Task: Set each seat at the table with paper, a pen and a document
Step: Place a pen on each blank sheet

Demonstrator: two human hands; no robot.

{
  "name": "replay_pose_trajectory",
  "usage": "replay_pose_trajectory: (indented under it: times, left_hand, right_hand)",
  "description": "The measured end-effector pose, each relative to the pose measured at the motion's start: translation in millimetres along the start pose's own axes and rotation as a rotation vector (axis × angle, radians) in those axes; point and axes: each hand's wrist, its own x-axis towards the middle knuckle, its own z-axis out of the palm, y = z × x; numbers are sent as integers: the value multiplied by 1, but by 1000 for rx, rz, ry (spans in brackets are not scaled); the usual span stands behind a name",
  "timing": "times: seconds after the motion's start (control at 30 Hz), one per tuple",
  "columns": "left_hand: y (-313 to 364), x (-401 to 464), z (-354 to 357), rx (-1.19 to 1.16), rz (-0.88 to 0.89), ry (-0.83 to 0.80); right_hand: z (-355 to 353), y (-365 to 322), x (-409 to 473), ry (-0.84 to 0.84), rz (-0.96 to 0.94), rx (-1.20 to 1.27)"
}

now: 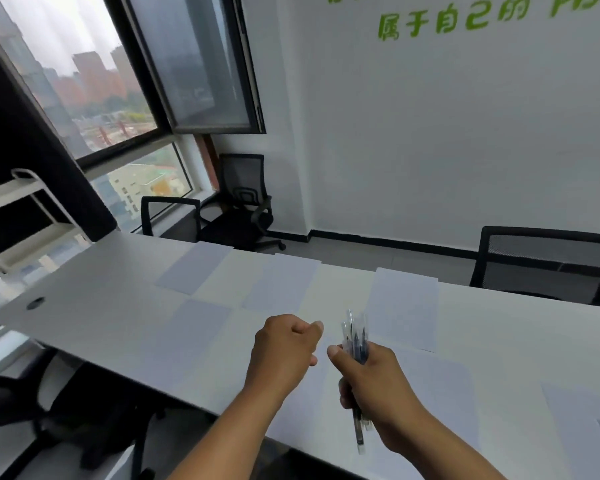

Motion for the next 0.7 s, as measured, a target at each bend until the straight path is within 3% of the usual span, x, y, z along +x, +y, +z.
replay_pose_trajectory:
  times: [0.4, 0.7]
  left_hand:
    - [-106, 39, -156, -66, 30, 35]
    - [-162, 59, -243, -102, 11, 69]
  right_hand:
    - [189, -39, 10, -29, -94, -33]
    - [282, -60, 26, -43, -140, -30]
